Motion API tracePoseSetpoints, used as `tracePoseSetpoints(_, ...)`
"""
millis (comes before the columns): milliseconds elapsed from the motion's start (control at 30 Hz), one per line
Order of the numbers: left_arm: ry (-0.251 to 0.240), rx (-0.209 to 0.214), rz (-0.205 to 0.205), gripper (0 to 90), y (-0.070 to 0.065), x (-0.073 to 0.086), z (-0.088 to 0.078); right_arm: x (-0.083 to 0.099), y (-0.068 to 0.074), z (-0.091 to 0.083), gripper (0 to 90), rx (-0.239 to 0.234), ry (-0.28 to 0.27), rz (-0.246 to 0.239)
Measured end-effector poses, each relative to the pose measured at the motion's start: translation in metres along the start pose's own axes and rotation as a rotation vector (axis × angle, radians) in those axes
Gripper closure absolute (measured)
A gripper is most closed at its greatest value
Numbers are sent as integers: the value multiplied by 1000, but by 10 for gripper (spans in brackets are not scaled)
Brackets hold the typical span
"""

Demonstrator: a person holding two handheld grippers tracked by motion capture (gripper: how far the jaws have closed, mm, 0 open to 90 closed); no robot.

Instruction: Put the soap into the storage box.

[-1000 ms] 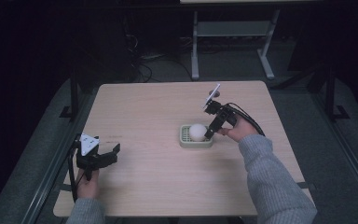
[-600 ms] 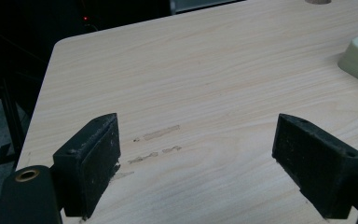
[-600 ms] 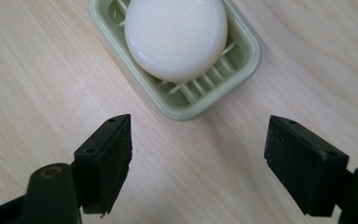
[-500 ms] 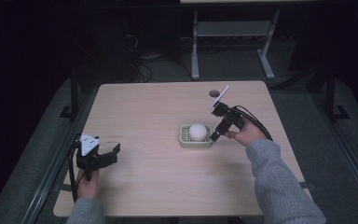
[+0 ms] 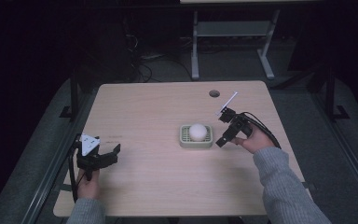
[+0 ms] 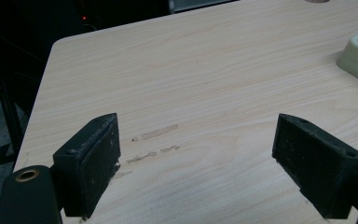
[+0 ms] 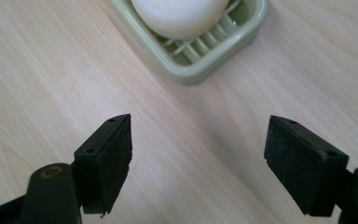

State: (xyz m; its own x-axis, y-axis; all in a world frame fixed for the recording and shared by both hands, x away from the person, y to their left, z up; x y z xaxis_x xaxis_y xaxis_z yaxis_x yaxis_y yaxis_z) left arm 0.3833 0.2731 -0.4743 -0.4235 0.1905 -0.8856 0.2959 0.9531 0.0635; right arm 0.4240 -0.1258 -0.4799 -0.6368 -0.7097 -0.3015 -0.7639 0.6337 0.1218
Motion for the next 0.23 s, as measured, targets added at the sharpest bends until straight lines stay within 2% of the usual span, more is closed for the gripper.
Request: tracePoseSetpoints(233,3,-2,7,148,1,0,1,21,-1,2,228,-5,-14,19)
Point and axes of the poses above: each handheld gripper's, and its own axes: z roughly forward along the jaws, x roughly out of its underside, y roughly to its left, the point moved 10 cm from there along z, roughly forward along the jaws, and after that the axes turned 2 degrees about -z, right-handed, at the moved point
